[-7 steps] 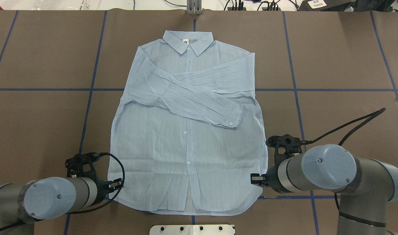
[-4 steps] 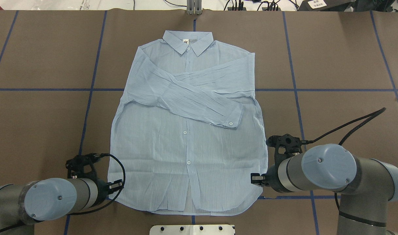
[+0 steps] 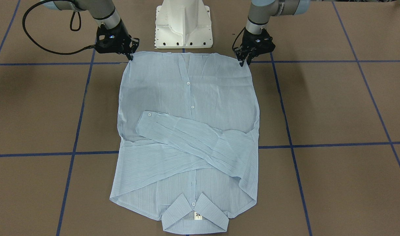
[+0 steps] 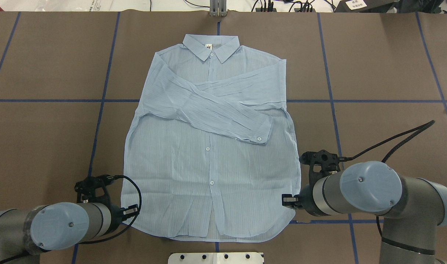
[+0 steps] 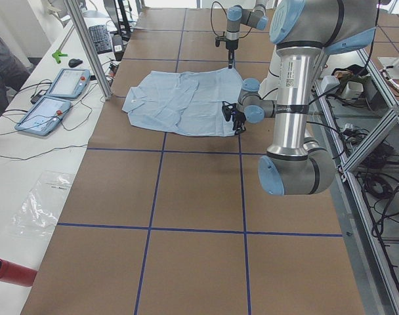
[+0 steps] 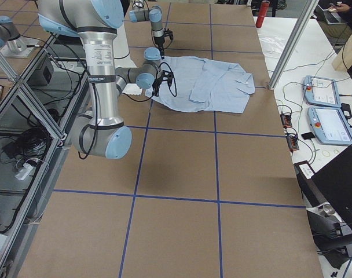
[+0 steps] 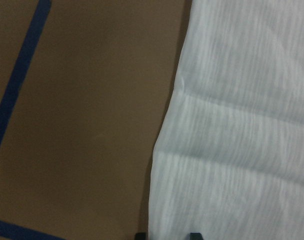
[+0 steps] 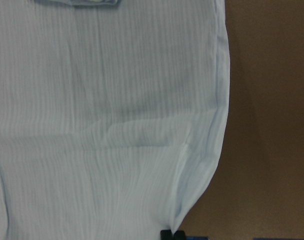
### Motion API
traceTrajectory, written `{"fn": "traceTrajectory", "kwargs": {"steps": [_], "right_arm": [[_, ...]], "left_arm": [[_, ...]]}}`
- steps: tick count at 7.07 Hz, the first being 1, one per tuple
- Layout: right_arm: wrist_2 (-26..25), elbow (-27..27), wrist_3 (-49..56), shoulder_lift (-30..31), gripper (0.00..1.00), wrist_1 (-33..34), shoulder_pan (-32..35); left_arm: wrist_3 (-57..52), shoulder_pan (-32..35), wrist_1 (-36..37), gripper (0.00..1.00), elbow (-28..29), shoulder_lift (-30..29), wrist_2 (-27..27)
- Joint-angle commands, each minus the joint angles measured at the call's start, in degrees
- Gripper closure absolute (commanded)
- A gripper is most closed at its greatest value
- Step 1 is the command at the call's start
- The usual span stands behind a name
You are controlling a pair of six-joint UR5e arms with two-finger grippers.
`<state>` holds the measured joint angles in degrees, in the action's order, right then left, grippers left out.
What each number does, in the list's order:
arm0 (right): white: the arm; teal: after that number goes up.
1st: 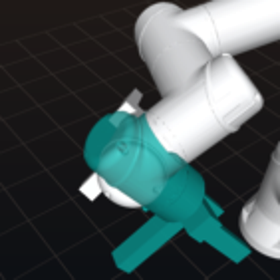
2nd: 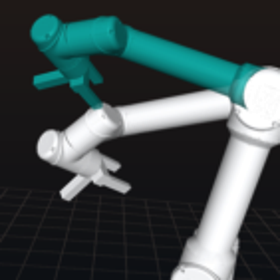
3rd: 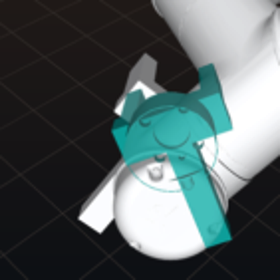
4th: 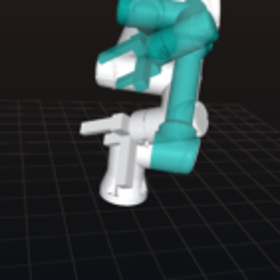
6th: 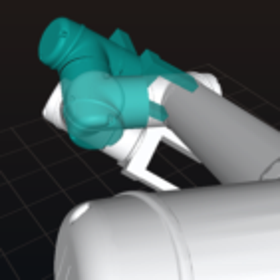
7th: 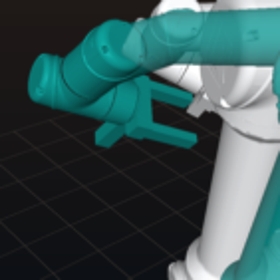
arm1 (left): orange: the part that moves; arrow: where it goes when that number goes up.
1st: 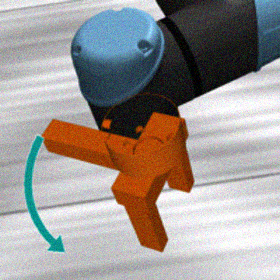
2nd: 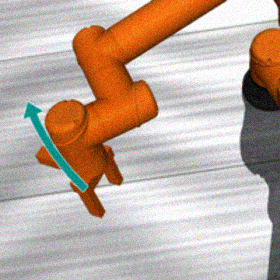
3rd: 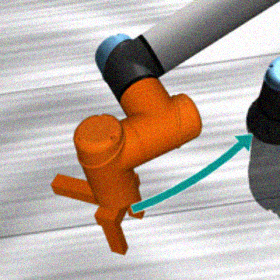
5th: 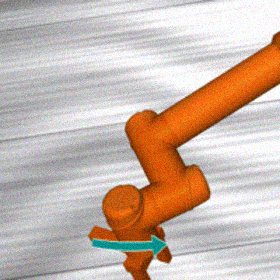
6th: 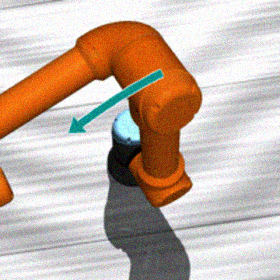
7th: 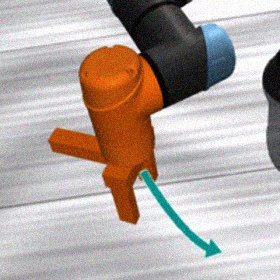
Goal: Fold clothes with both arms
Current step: 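Lower both grippers and grasp the hem corners nearest the robot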
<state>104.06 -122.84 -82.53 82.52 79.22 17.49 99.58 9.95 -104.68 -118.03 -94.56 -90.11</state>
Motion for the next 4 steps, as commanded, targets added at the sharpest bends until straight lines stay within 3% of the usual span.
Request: {"fn": "traceTrajectory", "kwargs": {"steps": [1,2,3,4], "right_arm": [[0.0,0.0,0.0,0.0,1.0,0.1,0.1],[0.0,0.0,0.0,-0.1,1.0,0.0,0.2],[0.0,0.0,0.0,-0.1,1.0,0.0,0.4],[0.1,0.0,0.0,-0.2,1.0,0.0,0.8]], "left_arm": [[-0.1,-0.2,0.1,0.7,0.0,0.0,-0.1],[-0.1,-1.1,0.3,0.8,0.0,-0.1,-0.1],[-0.1,-1.4,0.4,1.0,0.0,-0.4,-0.1],[-0.1,-1.3,0.4,1.0,-0.4,-0.4,-0.1]]}}
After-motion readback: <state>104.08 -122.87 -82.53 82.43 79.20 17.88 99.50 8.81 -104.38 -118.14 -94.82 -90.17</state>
